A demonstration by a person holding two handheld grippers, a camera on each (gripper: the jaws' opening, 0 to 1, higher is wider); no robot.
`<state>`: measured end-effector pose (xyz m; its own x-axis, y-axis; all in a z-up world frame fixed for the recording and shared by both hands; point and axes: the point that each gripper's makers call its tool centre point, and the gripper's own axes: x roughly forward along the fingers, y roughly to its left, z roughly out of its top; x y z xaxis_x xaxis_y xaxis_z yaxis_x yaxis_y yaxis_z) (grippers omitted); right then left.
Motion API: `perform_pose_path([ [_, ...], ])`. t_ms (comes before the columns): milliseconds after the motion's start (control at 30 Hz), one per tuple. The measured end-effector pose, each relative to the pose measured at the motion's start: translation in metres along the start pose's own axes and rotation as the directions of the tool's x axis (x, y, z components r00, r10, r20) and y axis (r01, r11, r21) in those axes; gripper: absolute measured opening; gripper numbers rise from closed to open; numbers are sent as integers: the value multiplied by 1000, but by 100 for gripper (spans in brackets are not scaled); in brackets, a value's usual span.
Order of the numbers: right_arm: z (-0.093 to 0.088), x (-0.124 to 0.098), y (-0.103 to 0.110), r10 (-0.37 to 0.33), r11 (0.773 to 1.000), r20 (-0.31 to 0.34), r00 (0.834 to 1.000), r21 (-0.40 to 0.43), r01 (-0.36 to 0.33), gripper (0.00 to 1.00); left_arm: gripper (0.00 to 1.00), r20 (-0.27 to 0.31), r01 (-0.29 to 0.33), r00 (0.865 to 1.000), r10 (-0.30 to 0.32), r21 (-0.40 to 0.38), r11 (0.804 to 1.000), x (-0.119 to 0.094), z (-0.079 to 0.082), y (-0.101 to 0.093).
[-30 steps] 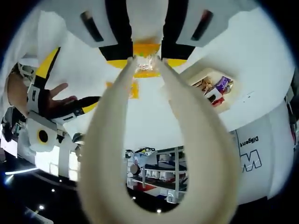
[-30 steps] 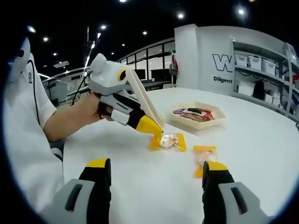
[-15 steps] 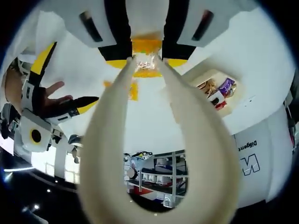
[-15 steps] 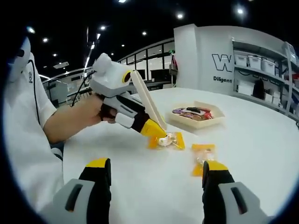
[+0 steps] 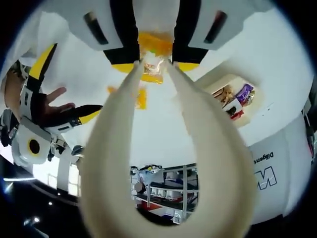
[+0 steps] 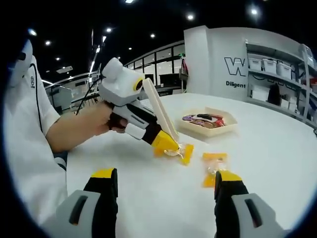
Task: Place the target food into the container with the food tongs after gripping and lifting it, then release it inside without dropping or visibly crushing the food.
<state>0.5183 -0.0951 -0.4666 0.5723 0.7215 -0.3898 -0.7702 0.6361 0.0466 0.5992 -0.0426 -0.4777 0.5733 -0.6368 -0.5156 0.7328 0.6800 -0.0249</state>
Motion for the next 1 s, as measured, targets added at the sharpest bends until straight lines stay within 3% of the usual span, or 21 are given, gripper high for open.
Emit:
perform_pose_path([
  [433, 2, -1, -1, -1, 1000, 1, 1000, -2, 1, 79, 26, -48, 87, 995, -83, 83, 993, 3, -2, -11],
  [1000, 2, 0, -1, -1, 1000, 2, 1000, 0, 1, 79, 25, -84, 142, 988, -130, 155, 978, 4, -9, -14],
])
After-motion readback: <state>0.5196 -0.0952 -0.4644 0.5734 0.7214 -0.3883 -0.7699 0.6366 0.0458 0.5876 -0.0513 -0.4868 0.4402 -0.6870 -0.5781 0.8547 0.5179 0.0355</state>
